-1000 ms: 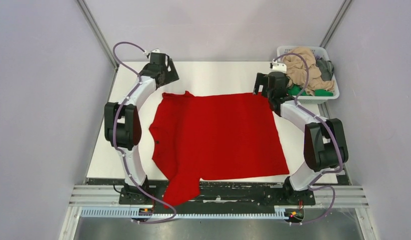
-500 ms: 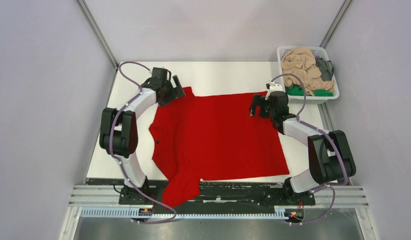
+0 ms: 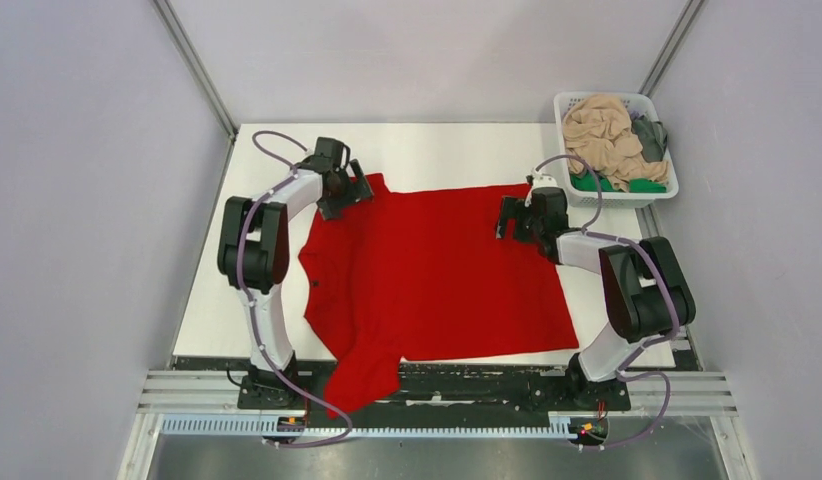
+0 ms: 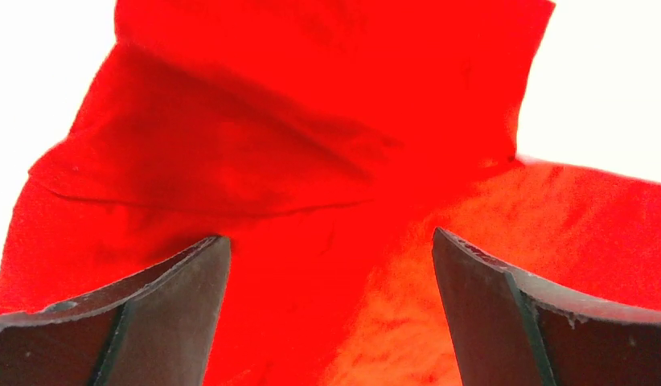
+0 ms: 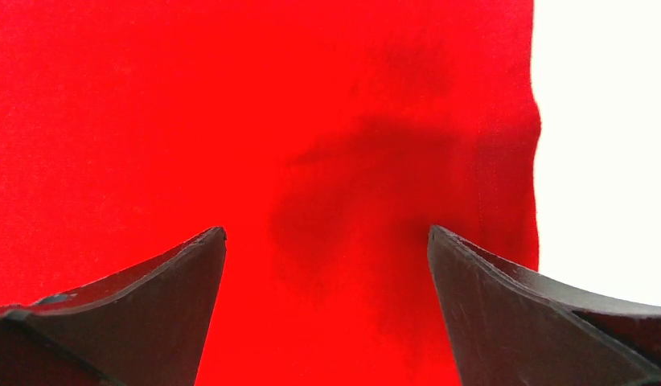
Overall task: Fold and stack the t-shirts
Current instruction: Flatten out the tshirt
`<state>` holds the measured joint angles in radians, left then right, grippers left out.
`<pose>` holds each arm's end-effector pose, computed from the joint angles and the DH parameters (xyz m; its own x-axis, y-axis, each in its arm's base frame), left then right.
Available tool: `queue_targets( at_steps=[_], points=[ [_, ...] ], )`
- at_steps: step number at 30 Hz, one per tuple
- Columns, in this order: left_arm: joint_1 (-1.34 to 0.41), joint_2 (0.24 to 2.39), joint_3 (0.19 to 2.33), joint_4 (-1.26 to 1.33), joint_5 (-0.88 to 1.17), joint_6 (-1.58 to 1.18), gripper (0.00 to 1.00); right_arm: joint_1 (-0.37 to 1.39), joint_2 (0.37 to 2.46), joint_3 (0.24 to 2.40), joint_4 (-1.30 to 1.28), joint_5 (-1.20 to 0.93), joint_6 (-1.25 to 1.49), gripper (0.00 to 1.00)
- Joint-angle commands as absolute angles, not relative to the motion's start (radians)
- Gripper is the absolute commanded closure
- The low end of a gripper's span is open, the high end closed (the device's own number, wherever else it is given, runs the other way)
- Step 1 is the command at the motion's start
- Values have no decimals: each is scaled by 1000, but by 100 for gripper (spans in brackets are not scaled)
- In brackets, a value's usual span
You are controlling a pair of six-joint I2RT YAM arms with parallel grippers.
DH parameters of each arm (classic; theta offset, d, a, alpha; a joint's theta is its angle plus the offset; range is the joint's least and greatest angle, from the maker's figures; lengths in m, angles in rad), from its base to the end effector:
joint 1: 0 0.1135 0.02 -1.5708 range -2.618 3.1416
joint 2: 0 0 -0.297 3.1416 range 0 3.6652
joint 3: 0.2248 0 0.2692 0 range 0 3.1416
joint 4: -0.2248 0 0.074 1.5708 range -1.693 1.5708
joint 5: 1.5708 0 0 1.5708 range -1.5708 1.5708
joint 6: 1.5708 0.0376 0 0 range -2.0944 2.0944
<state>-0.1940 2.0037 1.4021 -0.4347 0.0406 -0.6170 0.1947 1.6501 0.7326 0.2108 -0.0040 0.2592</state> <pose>0.4430 -0.0886 0.1880 -0.8119 -0.4296 -0.3953 -0.3149 0.8924 -0.3232 0.3292 0.0651 0.1652 -0.6661 0.1299 -0.7344 -0.0266 0.9800 0.1974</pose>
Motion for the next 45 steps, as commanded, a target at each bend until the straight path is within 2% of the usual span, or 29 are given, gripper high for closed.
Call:
queue_targets(
  at_steps=[1, 10, 16, 20, 26, 31, 37, 41, 45],
  points=[
    [-189, 2137, 1536, -542, -29, -629, 0, 195, 1714, 790, 210, 51, 286, 2],
    [-160, 2430, 1972, -743, -42, -597, 0, 166, 1876, 966, 190, 73, 318, 2],
    [-142, 2667, 2427, -851, 15, -547, 0, 150, 1966, 1121, 180, 80, 297, 2],
    [-135, 2648, 2547, -835, 88, -538, 0, 150, 1936, 1201, 138, 80, 268, 2],
    [-148, 2317, 2279, -790, 69, -485, 0, 174, 1724, 1082, 129, 74, 235, 2],
    [-176, 1976, 1795, -709, -38, -525, 0, 259, 1545, 907, 96, 58, 229, 2],
    [-182, 1589, 1190, -505, 65, -665, 0, 409, 1403, 744, 63, -39, 253, 2],
    [-187, 1434, 900, -394, 142, -731, 0, 426, 1346, 647, 45, -101, 282, 2],
    [-186, 1390, 775, -347, 98, -745, 0, 426, 1313, 571, 29, -70, 283, 2]
  ],
)
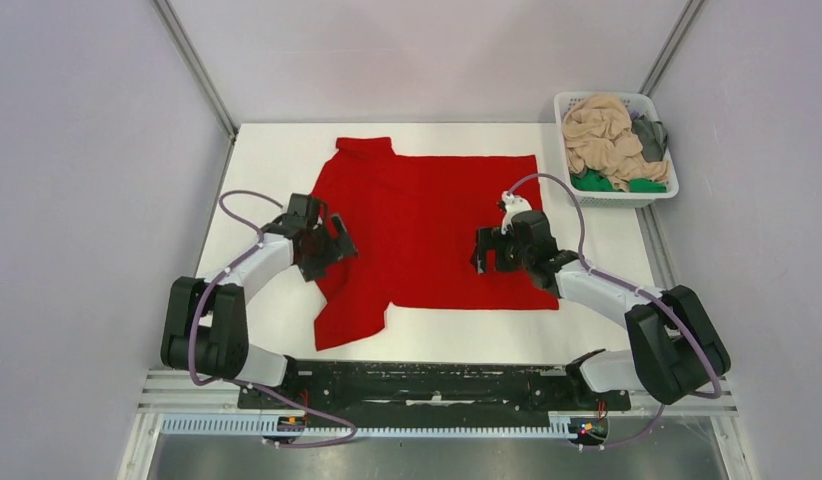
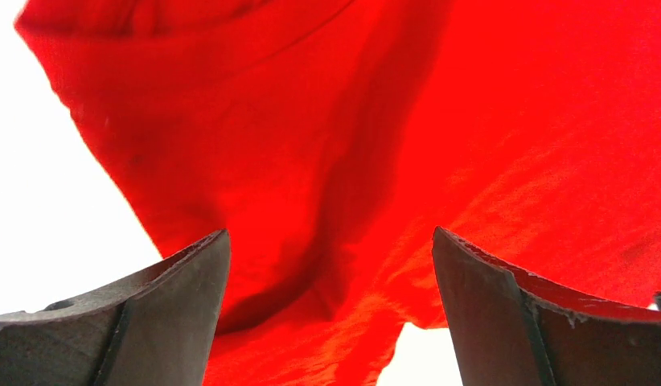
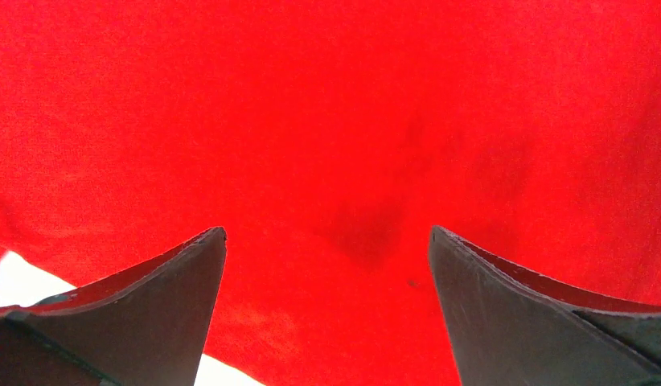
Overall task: Fold and stack the t-shirts
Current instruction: Flatten out the tshirt
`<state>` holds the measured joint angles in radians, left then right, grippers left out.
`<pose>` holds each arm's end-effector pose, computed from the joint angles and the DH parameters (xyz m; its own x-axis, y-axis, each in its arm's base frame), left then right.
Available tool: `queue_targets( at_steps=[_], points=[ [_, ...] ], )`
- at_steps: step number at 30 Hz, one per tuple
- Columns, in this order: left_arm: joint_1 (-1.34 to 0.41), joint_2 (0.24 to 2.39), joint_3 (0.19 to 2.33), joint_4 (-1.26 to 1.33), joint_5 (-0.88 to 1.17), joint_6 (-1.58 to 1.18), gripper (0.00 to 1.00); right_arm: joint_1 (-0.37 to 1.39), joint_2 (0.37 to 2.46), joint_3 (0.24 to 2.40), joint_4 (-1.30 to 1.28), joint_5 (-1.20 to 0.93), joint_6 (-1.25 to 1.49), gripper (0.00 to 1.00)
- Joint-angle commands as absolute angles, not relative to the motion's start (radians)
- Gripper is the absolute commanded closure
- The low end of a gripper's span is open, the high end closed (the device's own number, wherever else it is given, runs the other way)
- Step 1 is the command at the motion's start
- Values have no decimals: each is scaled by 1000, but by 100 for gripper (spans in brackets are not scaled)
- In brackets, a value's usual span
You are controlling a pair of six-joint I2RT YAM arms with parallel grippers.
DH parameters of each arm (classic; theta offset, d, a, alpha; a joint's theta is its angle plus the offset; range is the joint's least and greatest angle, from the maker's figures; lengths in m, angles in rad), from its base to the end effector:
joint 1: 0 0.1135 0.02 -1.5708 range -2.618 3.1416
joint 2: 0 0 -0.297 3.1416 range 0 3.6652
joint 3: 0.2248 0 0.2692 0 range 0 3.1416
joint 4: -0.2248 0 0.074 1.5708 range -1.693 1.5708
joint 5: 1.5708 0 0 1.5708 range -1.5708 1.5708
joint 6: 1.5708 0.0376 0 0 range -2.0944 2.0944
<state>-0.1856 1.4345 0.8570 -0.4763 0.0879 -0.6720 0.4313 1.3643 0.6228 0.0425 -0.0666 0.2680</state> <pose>0.2818 -0.0563 0.2179 -0.8096 -0.4790 -0.3393 -0.3547 0.8598 -0.3674 0.2520 0.1187 0.1994 -0.6864 -0.0250 -0.7268 -0.2921 0.9248 0.2440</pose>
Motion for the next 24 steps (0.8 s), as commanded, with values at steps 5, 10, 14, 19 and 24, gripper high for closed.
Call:
queue_targets(
  at_steps=[5, 10, 14, 19, 24],
  points=[
    [-182, 1436, 726, -280, 58, -774, 0, 424, 1327, 543, -30, 34, 283, 2],
    [-158, 1468, 740, -343, -46, -779, 0, 381, 1336, 507, -31, 69, 295, 2],
    [-128, 1475, 759, -390, -115, -776, 0, 288, 1366, 461, -8, 21, 309, 2],
    [-98, 1502, 807, -409, -148, -757, 0, 224, 1385, 435, 17, 3, 310, 2],
    [-88, 1561, 895, -440, -162, -730, 0, 193, 1372, 473, 10, 24, 300, 2]
  ],
)
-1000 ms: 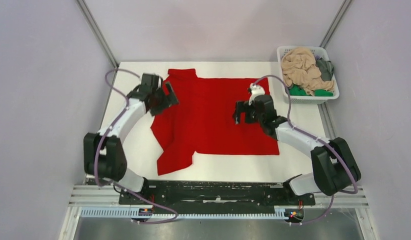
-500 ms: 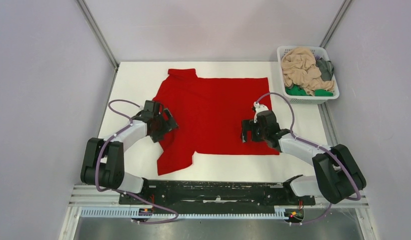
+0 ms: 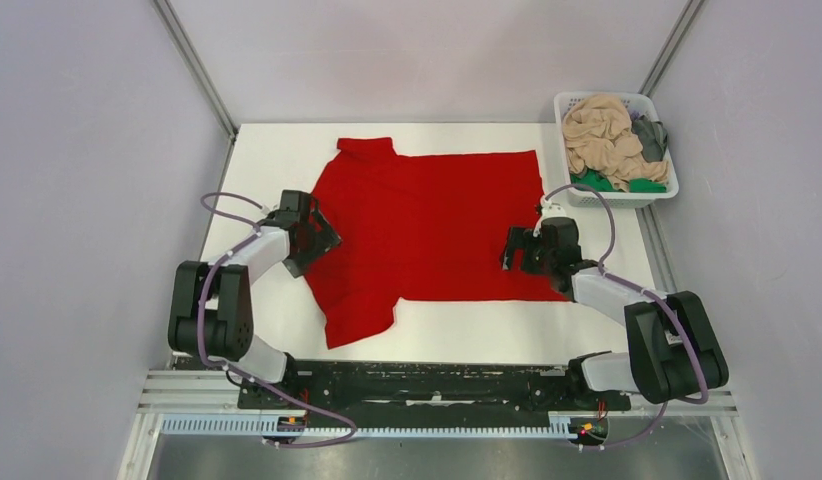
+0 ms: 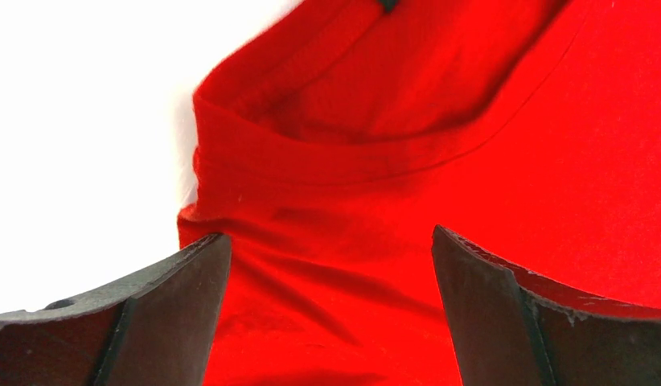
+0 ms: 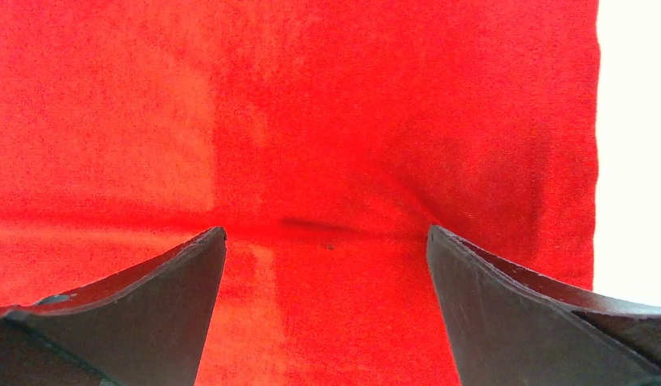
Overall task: Fold and stack the t-shirts
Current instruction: Flatten out the tshirt
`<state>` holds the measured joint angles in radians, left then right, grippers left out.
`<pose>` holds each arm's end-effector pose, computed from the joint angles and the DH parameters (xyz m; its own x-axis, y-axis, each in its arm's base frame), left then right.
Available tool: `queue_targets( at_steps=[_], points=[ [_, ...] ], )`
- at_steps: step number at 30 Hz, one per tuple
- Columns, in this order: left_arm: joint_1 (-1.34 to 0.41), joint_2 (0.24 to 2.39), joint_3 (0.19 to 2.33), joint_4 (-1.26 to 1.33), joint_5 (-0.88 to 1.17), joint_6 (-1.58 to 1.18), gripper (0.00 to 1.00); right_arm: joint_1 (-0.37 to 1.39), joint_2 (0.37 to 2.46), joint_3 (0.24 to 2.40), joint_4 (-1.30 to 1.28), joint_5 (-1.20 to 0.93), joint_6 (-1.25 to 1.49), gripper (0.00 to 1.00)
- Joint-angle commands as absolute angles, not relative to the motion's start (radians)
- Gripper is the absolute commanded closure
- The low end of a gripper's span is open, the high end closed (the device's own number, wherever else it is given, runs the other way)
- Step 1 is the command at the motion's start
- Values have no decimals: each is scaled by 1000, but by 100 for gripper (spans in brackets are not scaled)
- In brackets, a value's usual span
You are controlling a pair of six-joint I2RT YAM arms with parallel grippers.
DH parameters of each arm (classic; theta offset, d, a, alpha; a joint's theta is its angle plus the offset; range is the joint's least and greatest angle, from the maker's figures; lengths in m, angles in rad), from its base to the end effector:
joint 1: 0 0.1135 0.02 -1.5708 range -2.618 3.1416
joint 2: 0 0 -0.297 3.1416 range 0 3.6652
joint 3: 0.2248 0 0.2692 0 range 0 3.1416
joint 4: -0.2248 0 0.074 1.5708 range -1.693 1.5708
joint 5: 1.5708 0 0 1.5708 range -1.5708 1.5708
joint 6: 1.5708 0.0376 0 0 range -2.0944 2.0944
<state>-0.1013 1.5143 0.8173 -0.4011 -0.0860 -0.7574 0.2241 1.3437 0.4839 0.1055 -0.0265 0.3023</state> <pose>0.2925 -0.0265 0.1883 -0.6861 -0.6183 -0.3834 -0.5636 0.7850 -0.2572 0.2447 0.0568 0.1668 -0.7091 0.1436 -0.6903 -0.0313 0.9717 0.2343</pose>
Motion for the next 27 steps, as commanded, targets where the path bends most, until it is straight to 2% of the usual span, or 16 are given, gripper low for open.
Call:
queue_targets(
  at_steps=[1, 6, 12, 20, 27],
  points=[
    [-88, 1565, 909, -448, -160, -727, 0, 193, 1368, 483, 4, 14, 296, 2],
    [-89, 1520, 919, -470, -113, -709, 0, 193, 1309, 517, -28, -91, 273, 2],
    [-150, 1365, 898, -603, -135, -738, 0, 193, 1160, 526, -91, -25, 266, 2],
    [-413, 1162, 883, -971, -317, -885, 0, 190, 1018, 506, -152, 209, 373, 2],
    [-660, 1065, 781, -1117, -248, -1038, 0, 190, 967, 483, -164, 243, 366, 2]
  ],
)
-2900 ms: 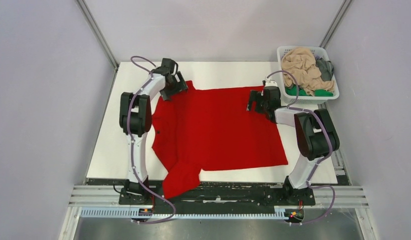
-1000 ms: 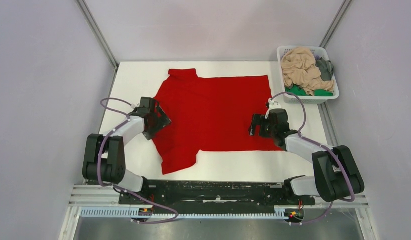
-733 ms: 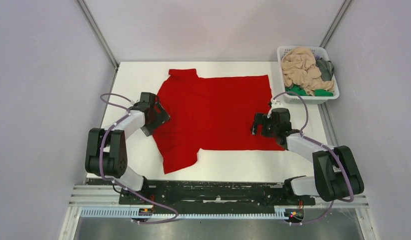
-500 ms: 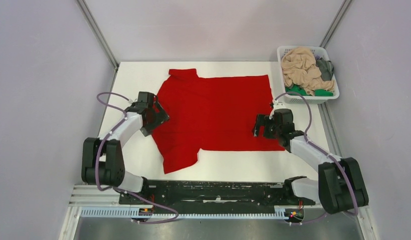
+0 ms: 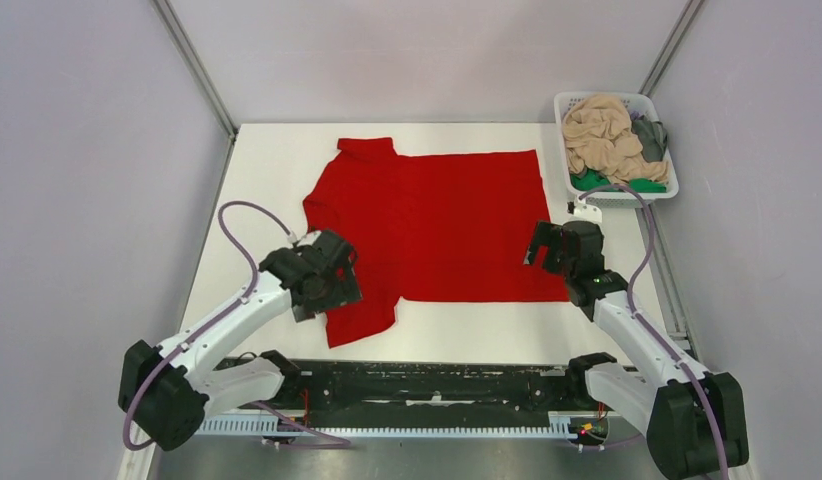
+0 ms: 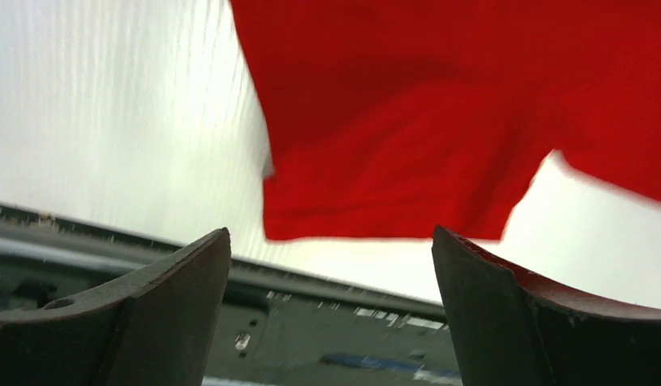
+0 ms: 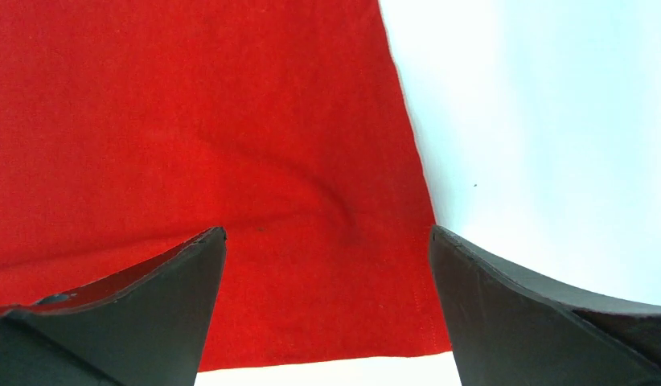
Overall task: Fold and stack the t-shirts
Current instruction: Grab the side of the flattened tshirt closest away from the robot with both arms
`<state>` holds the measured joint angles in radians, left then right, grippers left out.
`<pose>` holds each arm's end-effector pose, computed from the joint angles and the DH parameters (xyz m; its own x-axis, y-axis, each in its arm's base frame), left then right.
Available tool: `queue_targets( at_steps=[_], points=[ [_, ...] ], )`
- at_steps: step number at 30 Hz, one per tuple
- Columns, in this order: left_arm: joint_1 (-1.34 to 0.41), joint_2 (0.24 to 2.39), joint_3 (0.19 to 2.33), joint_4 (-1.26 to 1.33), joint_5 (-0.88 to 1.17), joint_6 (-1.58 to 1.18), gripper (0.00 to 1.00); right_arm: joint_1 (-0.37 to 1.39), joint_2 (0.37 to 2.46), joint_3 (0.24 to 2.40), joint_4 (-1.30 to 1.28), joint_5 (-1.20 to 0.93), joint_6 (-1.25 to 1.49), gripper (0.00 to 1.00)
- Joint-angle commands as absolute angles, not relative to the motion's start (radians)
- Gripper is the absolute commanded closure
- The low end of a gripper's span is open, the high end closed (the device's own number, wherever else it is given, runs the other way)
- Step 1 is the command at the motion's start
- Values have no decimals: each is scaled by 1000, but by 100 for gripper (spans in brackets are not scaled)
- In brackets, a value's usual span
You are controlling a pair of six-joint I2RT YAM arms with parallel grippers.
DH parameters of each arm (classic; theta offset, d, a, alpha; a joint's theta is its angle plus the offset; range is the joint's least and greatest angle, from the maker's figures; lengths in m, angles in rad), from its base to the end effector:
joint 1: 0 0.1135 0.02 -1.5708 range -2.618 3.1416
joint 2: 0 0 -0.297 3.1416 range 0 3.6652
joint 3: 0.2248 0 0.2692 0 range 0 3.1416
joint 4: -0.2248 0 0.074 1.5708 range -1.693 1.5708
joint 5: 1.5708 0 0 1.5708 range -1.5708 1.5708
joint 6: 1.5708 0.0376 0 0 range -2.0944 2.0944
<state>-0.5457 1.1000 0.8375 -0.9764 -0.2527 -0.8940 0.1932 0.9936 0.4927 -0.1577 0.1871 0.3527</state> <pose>0.1675 -0.0907 0.2637 -0.8436 -0.3708 -0.3883 -0.3589 0.9274 -0.1060 0.2022 0.0324 0.2211 -0.5789 0.2326 -0.7815 0.1659 0.9720 0.1664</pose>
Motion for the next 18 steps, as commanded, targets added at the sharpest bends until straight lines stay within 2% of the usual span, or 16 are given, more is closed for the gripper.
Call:
queue_targets(
  at_steps=[1, 4, 12, 18],
  points=[
    [-685, 1061, 766, -1127, -250, -1068, 0, 190, 966, 483, -166, 242, 363, 2],
    [-713, 1052, 707, -1121, -262, -1118, 5, 190, 969, 486, -167, 231, 358, 2],
    [-712, 1006, 498, -795, -224, -1188, 36, 190, 979, 472, -161, 238, 342, 2],
    [-712, 1019, 446, -710, -199, -1199, 40, 190, 990, 472, -161, 238, 339, 2]
  ],
)
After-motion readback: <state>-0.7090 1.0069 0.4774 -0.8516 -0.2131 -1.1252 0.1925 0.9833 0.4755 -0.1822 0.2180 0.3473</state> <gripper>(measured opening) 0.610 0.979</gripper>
